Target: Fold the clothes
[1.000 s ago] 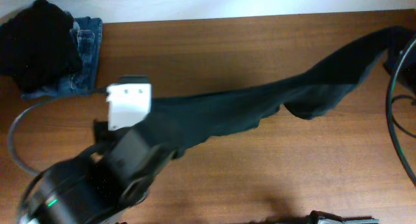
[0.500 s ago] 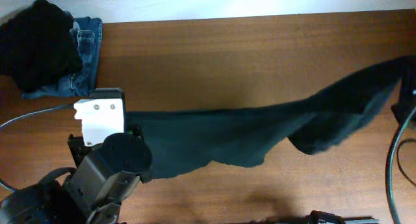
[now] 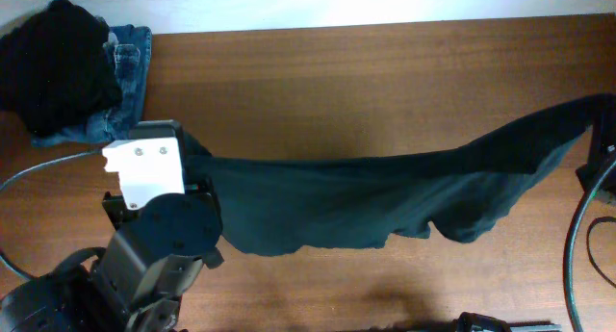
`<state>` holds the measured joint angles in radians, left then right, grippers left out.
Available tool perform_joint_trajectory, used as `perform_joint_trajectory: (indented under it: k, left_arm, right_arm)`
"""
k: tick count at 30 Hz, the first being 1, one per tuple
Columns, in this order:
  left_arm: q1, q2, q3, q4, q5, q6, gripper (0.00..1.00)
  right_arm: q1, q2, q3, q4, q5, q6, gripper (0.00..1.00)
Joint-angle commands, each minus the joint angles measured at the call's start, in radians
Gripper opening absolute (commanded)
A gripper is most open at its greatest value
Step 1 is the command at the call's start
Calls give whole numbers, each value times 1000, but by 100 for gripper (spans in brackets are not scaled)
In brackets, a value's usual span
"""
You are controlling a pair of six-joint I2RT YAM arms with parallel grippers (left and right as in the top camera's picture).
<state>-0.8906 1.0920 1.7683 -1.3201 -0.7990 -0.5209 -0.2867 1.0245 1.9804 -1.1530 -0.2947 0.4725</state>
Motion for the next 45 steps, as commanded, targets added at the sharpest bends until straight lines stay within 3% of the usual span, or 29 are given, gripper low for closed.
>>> perform_joint_trajectory:
  k: [1, 28, 36, 45]
  left_arm:
    - [3, -9, 30, 11, -35, 2, 1]
    - [-72, -9, 217, -88, -25, 43, 1]
    - [-55, 36, 217, -88, -65, -73, 1]
    - [34, 146, 217, -103, -61, -124, 1]
  right_arm:
    - [-2, -10, 15, 1, 40, -13, 4]
    - [-2, -57, 202, -69, 124, -45, 4]
    - [-2, -3, 202, -87, 130, -19, 4]
    - [-2, 158, 188, -119, 130, 0, 4]
